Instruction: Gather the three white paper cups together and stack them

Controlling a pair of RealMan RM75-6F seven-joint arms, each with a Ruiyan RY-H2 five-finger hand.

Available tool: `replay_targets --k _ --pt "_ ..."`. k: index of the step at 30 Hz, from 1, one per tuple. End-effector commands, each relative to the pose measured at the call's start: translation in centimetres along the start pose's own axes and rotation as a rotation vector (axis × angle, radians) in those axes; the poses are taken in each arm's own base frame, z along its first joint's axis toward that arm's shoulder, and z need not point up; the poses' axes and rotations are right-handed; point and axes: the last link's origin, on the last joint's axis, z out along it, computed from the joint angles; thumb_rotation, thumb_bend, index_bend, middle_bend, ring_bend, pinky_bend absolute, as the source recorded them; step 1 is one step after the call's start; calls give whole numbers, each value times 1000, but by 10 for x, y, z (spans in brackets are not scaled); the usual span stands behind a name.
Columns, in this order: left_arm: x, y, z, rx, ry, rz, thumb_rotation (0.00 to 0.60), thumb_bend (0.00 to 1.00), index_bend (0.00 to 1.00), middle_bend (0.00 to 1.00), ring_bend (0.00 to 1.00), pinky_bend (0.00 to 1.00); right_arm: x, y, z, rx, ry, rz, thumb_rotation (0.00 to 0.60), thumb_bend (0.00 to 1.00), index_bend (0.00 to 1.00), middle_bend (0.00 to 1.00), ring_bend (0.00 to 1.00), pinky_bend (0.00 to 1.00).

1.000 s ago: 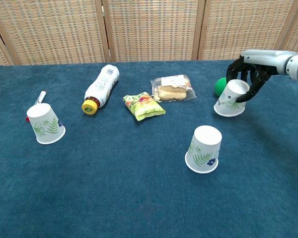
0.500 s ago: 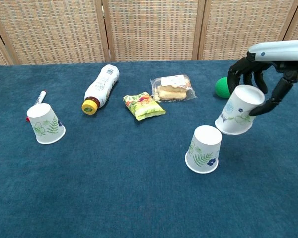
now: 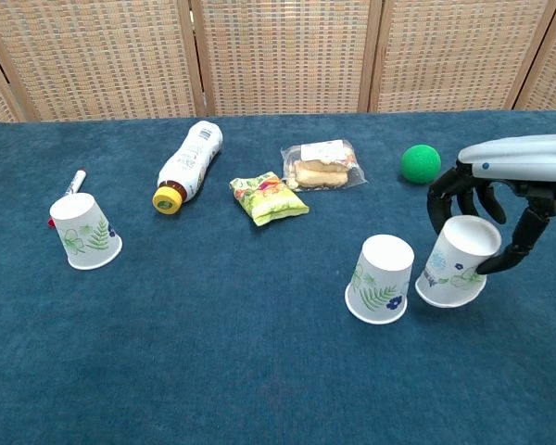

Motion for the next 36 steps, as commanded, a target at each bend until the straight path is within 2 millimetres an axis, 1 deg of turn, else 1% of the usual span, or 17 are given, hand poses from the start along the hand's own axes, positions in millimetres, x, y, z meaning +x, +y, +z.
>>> replay_targets --k 1,2,4,6,8,9,10,12,17,20,24,26,28,29,30,33,36 --pt "0 0 1 1 -4 1 600 0 0 0 0 0 -4 0 4 -3 -8 -18 600 354 500 543 526 605" --pt "-1 -1 1 2 -5 1 600 0 0 0 0 0 -5 0 4 -4 -9 -23 600 353 492 531 525 601" --pt "-1 -1 2 3 -7 1 600 0 0 0 0 0 -8 -1 5 -5 -24 -27 600 332 430 462 482 553" --pt "-1 -1 2 5 -9 1 600 0 0 0 0 0 -9 0 4 -8 -62 -26 600 196 230 251 310 360" --pt "-1 -1 3 5 -10 2 600 0 0 0 0 0 -7 2 2 -13 -67 -44 600 73 70 76 147 211" --pt "-1 -1 3 5 -11 2 600 0 0 0 0 0 -6 1 1 -14 -61 -56 600 38 23 23 84 159" --pt "-1 -1 3 5 -12 2 600 0 0 0 0 0 -4 1 -1 -16 -56 -59 600 27 8 7 56 125" --pt "-2 -1 3 7 -13 1 600 0 0 0 0 0 0 1 -6 -22 -45 -53 600 20 0 0 15 53" --pt "-1 -2 3 9 -11 -3 600 0 0 0 0 0 20 4 -35 -54 36 -61 600 20 0 0 0 10" --pt "1 -2 4 7 -10 -7 600 0 0 0 0 0 38 15 -72 -118 138 -88 600 20 0 0 0 1" --pt "4 -1 9 -5 -4 -7 600 0 0 0 0 0 44 31 -103 -175 261 -108 600 4 0 0 0 0" --pt "5 1 14 -20 -4 8 600 0 0 0 0 0 43 41 -114 -199 314 -96 600 0 0 0 0 0" --pt "8 6 28 -58 -7 30 600 0 0 0 0 0 36 55 -127 -235 378 -68 600 0 0 0 0 0" --pt "11 18 45 -113 -16 39 600 0 0 0 0 0 28 66 -138 -275 413 -35 600 0 0 0 0 0" --pt "13 23 56 -138 -27 44 600 0 0 0 0 0 21 71 -143 -288 435 -21 600 0 0 0 0 0" --pt "15 46 88 -223 -39 86 600 0 0 0 0 0 4 80 -154 -310 481 -6 600 0 0 0 0 0" --pt "11 71 112 -298 -59 113 600 0 0 0 0 0 -11 81 -163 -324 501 18 600 0 0 0 0 0"
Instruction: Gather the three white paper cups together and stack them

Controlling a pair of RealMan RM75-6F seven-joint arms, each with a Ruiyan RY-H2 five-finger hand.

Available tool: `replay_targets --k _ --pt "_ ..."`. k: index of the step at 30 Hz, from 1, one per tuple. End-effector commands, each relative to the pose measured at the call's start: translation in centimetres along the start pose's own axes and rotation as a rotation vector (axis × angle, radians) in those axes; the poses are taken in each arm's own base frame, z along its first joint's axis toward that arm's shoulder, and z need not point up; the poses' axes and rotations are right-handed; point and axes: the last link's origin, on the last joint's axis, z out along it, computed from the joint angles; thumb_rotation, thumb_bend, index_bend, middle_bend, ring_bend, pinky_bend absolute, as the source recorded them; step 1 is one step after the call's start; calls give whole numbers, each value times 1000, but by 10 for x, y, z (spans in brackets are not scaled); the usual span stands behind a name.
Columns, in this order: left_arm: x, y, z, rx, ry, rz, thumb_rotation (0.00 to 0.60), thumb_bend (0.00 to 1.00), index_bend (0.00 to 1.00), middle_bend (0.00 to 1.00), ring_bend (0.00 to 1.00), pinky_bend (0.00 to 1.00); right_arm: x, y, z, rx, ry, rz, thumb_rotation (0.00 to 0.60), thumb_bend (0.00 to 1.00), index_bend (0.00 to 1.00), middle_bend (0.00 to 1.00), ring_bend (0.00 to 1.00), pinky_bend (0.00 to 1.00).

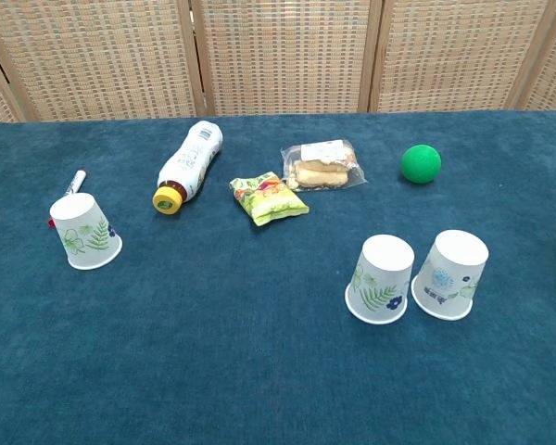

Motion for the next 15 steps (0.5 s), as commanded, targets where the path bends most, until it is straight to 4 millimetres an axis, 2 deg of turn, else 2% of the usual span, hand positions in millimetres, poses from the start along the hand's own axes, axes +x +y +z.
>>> replay_targets --k 1,9,11,15 --pt "3 31 51 -123 -17 58 600 0 0 0 0 0 -20 8 -29 -35 22 56 600 0 0 0 0 0" --pt "-12 64 97 -212 -115 137 600 0 0 0 0 0 -28 7 -44 -51 37 54 600 0 0 0 0 0" --pt "-17 64 108 -208 -141 188 600 0 0 0 0 0 -29 7 -44 -57 35 45 600 0 0 0 0 0" --pt "-20 56 115 -167 -156 207 600 0 10 0 0 4 -30 8 -45 -67 30 43 600 0 0 0 0 0"
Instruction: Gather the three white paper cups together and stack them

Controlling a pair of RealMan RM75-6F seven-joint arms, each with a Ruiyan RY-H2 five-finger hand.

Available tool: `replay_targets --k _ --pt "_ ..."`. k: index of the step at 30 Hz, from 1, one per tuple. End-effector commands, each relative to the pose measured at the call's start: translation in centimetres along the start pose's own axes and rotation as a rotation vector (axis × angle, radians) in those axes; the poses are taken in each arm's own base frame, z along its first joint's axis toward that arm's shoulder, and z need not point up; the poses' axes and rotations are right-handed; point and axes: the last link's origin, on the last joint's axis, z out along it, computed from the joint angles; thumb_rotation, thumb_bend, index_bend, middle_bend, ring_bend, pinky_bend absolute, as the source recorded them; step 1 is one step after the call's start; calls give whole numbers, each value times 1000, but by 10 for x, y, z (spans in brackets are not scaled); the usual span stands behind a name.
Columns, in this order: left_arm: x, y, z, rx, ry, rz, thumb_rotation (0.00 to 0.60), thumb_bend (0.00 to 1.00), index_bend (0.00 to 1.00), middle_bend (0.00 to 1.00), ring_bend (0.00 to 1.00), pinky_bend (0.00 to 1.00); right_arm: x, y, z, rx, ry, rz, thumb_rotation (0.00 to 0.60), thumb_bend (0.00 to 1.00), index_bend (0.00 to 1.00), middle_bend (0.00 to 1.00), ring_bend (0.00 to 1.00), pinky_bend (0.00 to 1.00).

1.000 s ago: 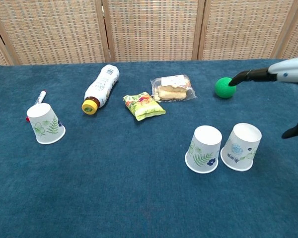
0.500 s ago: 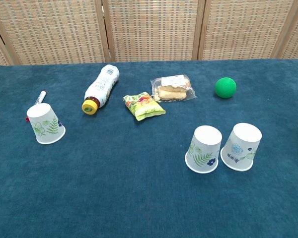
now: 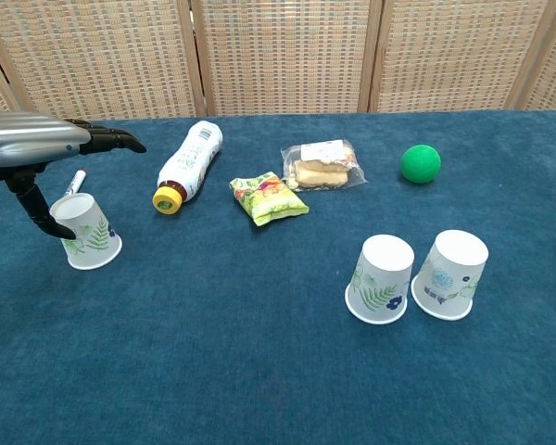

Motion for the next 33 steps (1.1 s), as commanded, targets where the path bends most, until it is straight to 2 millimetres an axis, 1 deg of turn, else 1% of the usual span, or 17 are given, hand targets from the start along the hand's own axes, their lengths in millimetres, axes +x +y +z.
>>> replay_targets --k 1,5,8,10,12,13,16,20,25,28,29,30,31,32,33 --pt "-4 -4 10 29 -29 17 600 0 18 0 0 10 0 1 0 -7 -1 -4 600 0 0 0 0 0" --pt "-10 -13 13 60 -51 24 600 0 79 0 11 69 -2 3 0 -14 -7 -3 600 0 0 0 0 0" --pt "-17 -13 17 70 -77 -31 600 0 151 47 79 134 -3 2 0 -14 -9 -8 600 0 0 0 0 0" --pt "-20 -10 19 67 -92 -100 600 0 262 165 191 231 -3 2 1 -12 -9 -9 600 0 0 0 0 0" --pt "-23 -13 22 72 -89 -100 600 0 365 259 275 296 -3 2 0 -13 -7 -12 600 0 0 0 0 0" --pt "-25 -15 22 75 -90 -95 600 0 405 295 307 311 -4 1 0 -13 -6 -12 600 0 0 0 0 0" --pt "-28 -21 25 106 -84 -84 600 32 478 362 368 335 -4 1 0 -15 -6 -12 600 0 0 0 0 0" --pt "-28 -25 27 142 -68 -65 600 87 524 402 403 363 -4 1 1 -16 -3 -9 600 0 0 0 0 0" --pt "-23 -21 28 140 -54 -92 600 93 535 411 410 375 -3 2 1 -19 1 -6 600 0 0 0 0 0" --pt "-6 -13 29 115 -3 -186 600 93 537 411 410 375 -2 3 0 -22 6 -3 600 0 0 0 0 0" --pt "6 -8 30 91 25 -221 600 93 537 412 410 375 -1 3 1 -23 8 -2 600 0 0 0 0 0" --pt "29 9 36 30 87 -236 600 93 538 412 411 375 0 4 1 -26 11 3 600 0 0 0 0 0" --pt "36 14 38 9 99 -234 600 93 539 414 412 375 0 4 1 -27 12 4 600 0 0 0 0 0" --pt "47 26 41 -30 114 -223 600 93 540 415 412 375 1 5 1 -28 14 5 600 0 0 0 0 0" --pt "53 35 44 -56 117 -217 600 93 541 417 414 376 2 5 1 -30 16 6 600 0 0 0 0 0"
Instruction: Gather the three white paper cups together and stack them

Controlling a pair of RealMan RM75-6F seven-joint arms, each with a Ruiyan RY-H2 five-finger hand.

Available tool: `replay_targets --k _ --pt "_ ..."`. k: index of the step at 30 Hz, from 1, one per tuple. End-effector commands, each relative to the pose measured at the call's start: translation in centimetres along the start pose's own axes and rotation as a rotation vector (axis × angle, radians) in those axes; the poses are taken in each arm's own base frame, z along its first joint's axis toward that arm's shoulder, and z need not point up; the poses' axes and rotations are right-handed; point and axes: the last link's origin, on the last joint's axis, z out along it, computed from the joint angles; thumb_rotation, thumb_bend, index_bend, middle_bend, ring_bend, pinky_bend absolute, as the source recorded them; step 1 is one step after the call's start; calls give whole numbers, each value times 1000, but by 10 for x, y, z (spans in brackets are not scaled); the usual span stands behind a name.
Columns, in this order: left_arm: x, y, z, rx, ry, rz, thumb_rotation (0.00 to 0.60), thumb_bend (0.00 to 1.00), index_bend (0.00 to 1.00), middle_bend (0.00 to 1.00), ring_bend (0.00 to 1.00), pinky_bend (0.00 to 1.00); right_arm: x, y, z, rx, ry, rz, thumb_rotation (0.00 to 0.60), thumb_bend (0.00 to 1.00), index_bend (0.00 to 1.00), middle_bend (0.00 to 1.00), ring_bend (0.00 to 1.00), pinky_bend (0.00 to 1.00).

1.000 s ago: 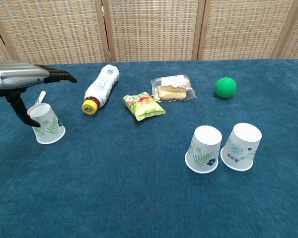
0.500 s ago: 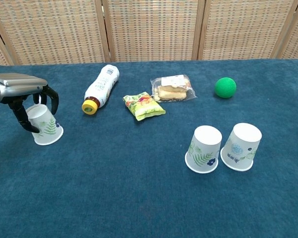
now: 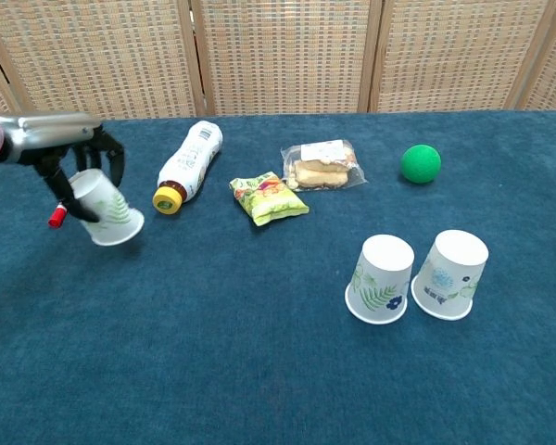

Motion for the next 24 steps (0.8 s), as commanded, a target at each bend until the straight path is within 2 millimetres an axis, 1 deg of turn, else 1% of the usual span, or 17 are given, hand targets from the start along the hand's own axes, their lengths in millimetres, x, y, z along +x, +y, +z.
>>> replay_targets --k 1,5,7,10,13,14,18,20,21,22,23,24 --pt "36 48 12 -140 68 5 600 93 544 418 416 376 2 2 0 -5 4 3 600 0 0 0 0 0" --pt "39 76 21 -202 60 39 600 93 549 420 419 376 3 4 1 -13 6 6 600 0 0 0 0 0" --pt "37 96 27 -243 40 46 600 93 550 420 420 376 3 5 1 -20 6 7 600 0 0 0 0 0" --pt "32 113 35 -277 20 76 600 93 550 420 420 376 4 7 2 -27 7 9 600 0 0 0 0 0" --pt "20 136 46 -313 -15 113 600 92 550 420 420 376 3 9 3 -37 5 9 600 0 0 0 0 0" --pt "7 155 51 -347 -55 117 600 92 550 420 420 376 3 11 4 -46 1 7 600 0 0 0 0 0" --pt "-9 175 64 -353 -72 121 600 92 550 420 420 376 1 14 5 -57 -5 6 600 0 0 0 0 0" --pt "-14 181 66 -356 -74 136 600 88 543 419 420 376 1 15 6 -60 -8 5 600 0 0 0 0 0" --pt "-15 183 67 -356 -76 142 600 75 522 402 413 370 1 16 6 -62 -9 5 600 0 0 0 0 0" --pt "-17 183 67 -356 -82 147 600 53 464 351 371 343 1 16 6 -64 -10 5 600 0 0 0 0 0" --pt "-18 183 66 -357 -93 154 600 31 353 252 280 280 1 17 6 -65 -10 5 600 0 0 0 0 0" --pt "-18 183 65 -357 -103 163 600 10 197 129 155 172 1 17 6 -67 -10 6 600 0 0 0 0 0"
